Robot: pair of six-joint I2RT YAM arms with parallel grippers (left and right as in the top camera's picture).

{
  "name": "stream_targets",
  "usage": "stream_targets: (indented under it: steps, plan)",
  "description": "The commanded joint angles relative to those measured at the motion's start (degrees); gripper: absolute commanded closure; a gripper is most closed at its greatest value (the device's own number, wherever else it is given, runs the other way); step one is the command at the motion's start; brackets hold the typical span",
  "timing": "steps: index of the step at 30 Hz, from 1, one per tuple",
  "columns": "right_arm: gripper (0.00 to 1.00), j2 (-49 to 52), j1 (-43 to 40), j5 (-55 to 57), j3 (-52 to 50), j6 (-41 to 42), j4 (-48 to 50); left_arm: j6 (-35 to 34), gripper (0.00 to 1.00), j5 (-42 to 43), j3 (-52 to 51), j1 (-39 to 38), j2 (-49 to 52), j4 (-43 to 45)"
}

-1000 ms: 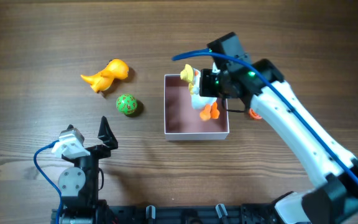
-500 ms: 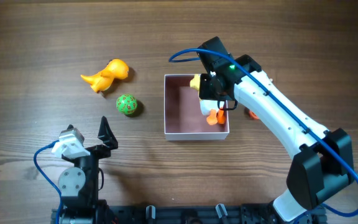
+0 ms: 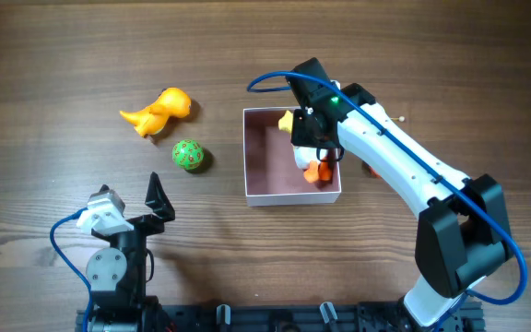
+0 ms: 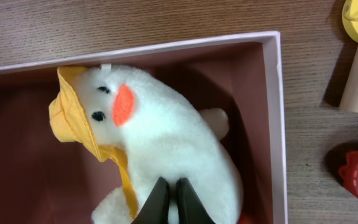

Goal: Pack container
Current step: 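Carry the duck left and lower it into the box, release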

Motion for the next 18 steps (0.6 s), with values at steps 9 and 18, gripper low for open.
stream_targets:
  steps: [9,18]
  plan:
    - [0.96,0.94,0.33,2.14,-0.55,1.22,-2.12,1.18,0.0,0.92,-0.39,-0.26,-0.42,0.17]
    - [0.94,0.94,0.28,5.51,-0.57,1.16,-1.84,1.16,0.0,0.92,-0.39,-0.26,-0.42,0.17]
